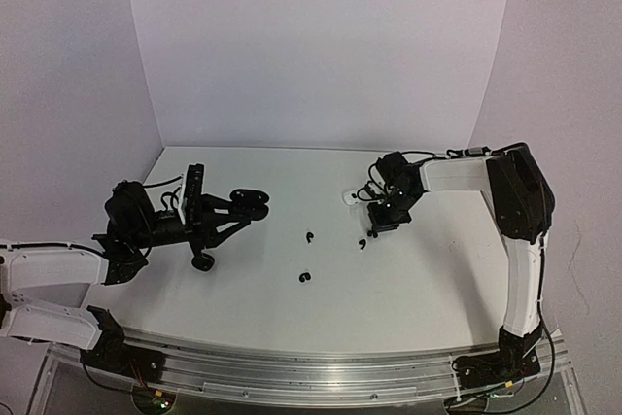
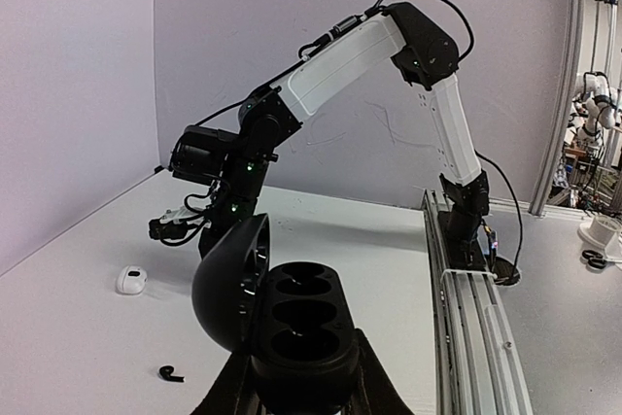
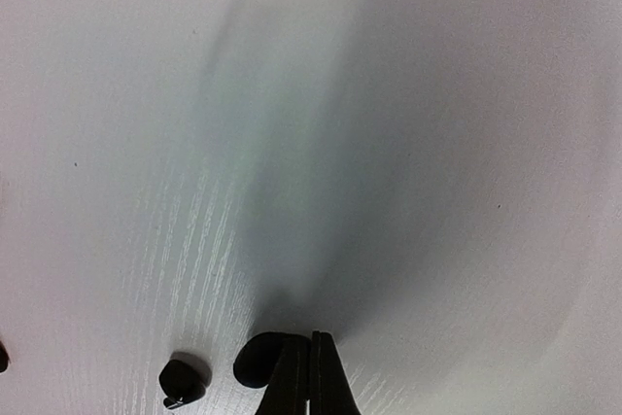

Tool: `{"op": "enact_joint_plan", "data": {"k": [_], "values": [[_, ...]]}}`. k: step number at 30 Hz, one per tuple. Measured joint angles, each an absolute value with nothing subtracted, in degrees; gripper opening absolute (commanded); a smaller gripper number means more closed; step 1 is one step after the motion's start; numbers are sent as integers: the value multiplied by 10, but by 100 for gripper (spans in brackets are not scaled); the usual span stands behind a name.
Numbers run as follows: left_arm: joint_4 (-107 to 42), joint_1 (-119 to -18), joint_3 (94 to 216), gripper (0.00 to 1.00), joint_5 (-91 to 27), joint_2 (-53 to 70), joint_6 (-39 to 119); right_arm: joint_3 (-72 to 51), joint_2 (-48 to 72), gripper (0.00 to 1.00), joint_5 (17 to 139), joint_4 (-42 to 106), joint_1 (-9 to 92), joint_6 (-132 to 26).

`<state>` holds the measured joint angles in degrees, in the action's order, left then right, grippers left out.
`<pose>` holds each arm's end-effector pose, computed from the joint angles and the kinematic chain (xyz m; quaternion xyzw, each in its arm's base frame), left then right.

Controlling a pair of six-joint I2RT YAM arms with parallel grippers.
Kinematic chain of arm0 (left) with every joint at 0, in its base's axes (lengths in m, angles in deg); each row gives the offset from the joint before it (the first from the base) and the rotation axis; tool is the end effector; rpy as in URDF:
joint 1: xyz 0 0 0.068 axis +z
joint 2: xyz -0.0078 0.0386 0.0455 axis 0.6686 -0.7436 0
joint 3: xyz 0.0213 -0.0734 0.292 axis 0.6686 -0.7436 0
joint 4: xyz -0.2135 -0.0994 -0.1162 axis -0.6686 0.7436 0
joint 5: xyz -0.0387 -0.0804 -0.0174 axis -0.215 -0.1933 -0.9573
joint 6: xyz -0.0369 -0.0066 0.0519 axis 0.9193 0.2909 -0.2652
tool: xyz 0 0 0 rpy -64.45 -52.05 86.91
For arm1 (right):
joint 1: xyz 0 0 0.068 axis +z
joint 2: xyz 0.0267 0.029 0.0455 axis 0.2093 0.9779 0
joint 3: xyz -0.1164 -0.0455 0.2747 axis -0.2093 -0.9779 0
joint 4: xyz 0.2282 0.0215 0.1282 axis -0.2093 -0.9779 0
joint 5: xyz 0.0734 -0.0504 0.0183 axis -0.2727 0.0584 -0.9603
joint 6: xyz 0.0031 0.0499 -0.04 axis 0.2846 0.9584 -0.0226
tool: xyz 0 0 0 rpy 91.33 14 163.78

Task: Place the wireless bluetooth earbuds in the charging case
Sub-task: Pick up the right earbud from the center of the board, then insert the right earbud into the right side groove of the charging case.

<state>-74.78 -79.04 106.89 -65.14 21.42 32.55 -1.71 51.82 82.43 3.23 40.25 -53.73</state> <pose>0.1585 -0.1611 0.2807 0.4302 0.5234 -0.4679 0.5674 0.3989 0.2164 0.1524 -0.1922 0.9597 0.0840 0.1872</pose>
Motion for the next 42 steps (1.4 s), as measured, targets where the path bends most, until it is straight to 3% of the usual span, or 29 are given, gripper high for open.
{"op": "enact_joint_plan", "data": {"k": [22, 34, 42], "values": [[-749, -790, 1069, 0, -608, 214, 332, -5, 417, 0, 901, 23, 442, -517], [-806, -790, 1088, 0, -560, 196, 369, 17, 195, 0, 1043, 307, 686, -638], [-856, -790, 1088, 0, -533, 190, 356, 8, 217, 0, 1089, 433, 808, -757]]}}
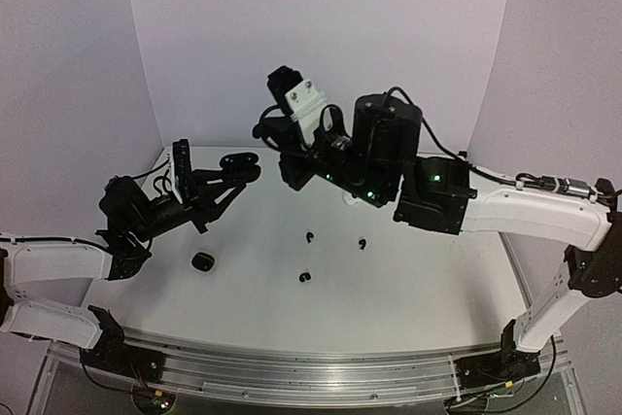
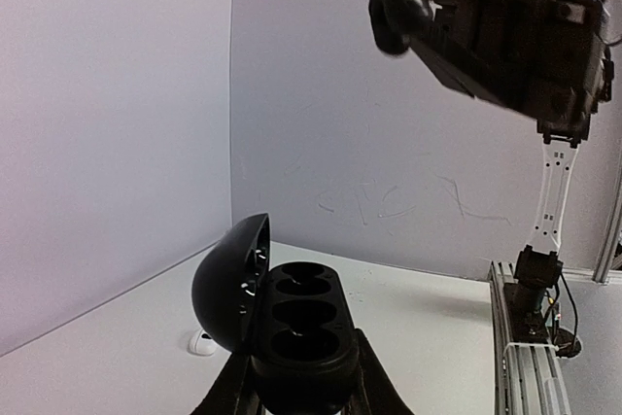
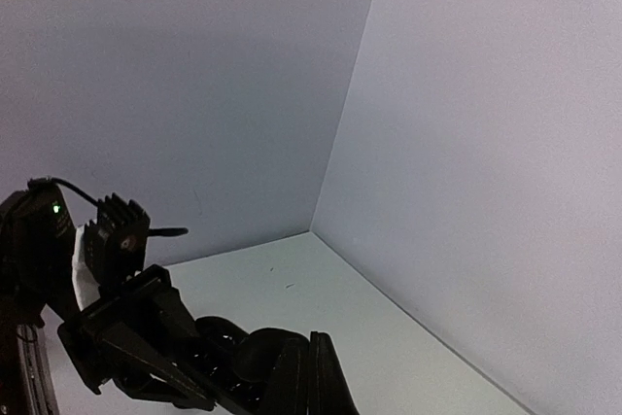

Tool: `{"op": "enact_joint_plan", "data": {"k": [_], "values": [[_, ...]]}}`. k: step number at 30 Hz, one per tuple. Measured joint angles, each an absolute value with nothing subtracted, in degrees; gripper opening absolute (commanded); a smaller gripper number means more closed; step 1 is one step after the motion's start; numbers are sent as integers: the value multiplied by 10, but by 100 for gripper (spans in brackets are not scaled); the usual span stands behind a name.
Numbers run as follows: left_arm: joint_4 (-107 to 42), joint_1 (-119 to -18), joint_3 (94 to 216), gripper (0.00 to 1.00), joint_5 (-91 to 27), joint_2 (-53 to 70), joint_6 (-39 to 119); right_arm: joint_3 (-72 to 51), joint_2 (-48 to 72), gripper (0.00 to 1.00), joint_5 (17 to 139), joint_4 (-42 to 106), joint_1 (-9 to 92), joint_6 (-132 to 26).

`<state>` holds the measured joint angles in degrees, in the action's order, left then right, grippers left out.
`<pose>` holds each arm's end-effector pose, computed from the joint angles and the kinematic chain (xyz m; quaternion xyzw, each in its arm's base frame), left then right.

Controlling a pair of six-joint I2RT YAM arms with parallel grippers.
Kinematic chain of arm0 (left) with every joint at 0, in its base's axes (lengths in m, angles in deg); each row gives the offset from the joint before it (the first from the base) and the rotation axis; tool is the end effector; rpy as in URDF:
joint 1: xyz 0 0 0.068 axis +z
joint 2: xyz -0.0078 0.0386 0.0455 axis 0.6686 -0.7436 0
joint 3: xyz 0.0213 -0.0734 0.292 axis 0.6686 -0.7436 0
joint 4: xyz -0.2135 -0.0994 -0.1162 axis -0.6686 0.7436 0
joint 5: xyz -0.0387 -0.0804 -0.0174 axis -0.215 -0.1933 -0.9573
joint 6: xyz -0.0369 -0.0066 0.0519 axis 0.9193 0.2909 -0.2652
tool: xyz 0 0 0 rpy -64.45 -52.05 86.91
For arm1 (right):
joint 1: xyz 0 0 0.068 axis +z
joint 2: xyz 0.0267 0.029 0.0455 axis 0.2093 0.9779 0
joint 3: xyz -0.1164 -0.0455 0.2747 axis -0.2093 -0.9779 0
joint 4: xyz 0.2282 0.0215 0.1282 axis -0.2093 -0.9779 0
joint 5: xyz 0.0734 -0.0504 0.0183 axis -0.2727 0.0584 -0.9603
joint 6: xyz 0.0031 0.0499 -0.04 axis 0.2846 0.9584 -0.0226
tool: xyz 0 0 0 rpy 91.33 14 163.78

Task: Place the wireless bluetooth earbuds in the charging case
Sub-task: Insert the right earbud into the right side groove of the charging case.

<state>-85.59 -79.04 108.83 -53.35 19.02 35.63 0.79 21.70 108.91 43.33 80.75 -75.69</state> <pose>0.1730 -0.1617 0.3057 0.3479 0.5048 -0.4356 0.6591 0.1616 0.3592 0.4620 -0.3271 0.5860 0.2022 0.7133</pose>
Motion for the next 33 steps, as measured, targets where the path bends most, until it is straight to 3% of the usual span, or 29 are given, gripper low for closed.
{"op": "enact_joint_plan", "data": {"k": [33], "values": [[-859, -790, 1091, 0, -518, 198, 373, 53, 313, 0, 1137, 409, 828, -898]]}}
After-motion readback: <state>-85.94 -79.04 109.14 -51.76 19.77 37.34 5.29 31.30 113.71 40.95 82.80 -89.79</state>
